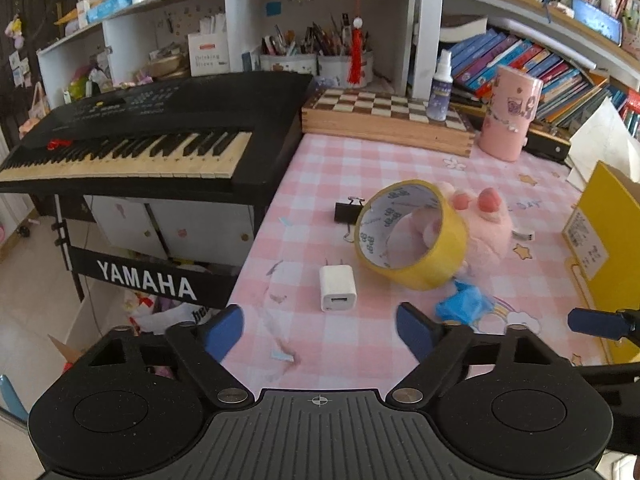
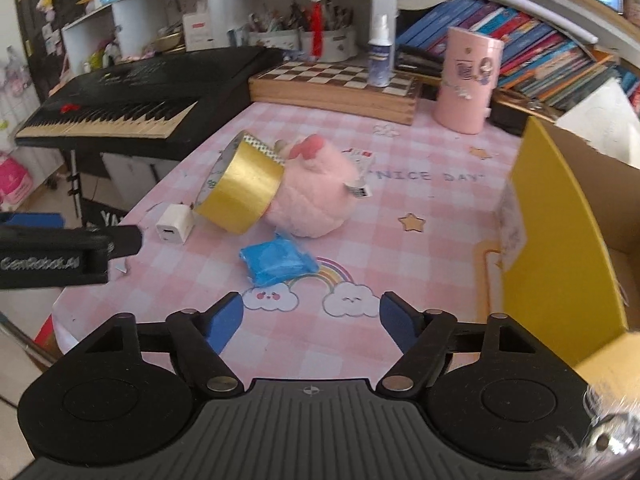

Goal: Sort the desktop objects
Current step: 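Grasp the white charger with the left tool while the right tool grasps the blue packet, then carry the charger and blue packet over the yellow box with both tools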

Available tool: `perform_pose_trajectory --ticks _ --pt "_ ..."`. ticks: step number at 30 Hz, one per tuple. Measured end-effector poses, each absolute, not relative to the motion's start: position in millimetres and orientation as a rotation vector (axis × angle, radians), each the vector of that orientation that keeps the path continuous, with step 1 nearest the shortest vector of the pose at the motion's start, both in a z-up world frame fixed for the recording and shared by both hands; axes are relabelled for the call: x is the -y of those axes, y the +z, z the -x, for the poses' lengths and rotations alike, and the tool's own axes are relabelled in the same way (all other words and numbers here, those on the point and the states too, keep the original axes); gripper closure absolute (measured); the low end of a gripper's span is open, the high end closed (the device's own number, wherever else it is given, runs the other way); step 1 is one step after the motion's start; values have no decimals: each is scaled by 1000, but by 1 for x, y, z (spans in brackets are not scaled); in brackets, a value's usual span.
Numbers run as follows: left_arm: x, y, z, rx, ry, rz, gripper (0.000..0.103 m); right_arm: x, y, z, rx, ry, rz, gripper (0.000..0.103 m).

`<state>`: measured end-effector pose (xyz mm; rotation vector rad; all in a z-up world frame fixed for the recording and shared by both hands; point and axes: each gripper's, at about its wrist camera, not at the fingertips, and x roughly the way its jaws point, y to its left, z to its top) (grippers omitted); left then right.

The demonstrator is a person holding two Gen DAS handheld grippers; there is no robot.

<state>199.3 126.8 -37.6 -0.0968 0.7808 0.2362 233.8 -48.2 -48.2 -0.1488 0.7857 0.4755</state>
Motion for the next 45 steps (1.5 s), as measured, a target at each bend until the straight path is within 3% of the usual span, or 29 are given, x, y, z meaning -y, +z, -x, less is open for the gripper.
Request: perform_pose_trajectory --ticks 3,19,24,35,45 --pt "-128 -45 -214 -806 233 92 35 43 -52 -242 -791 506 170 33" --pt "-131 -75 -272 -901 193 94 62 18 -69 -286 -800 628 266 37" --pt "-129 -80 -276 -922 187 89 78 13 -76 -295 -820 665 273 41" --pt "-134 -76 -268 -907 197 124 78 11 -81 -297 -828 709 272 63" --pt "-139 -44 -243 -833 170 191 78 31 -62 -287 -793 662 238 66"
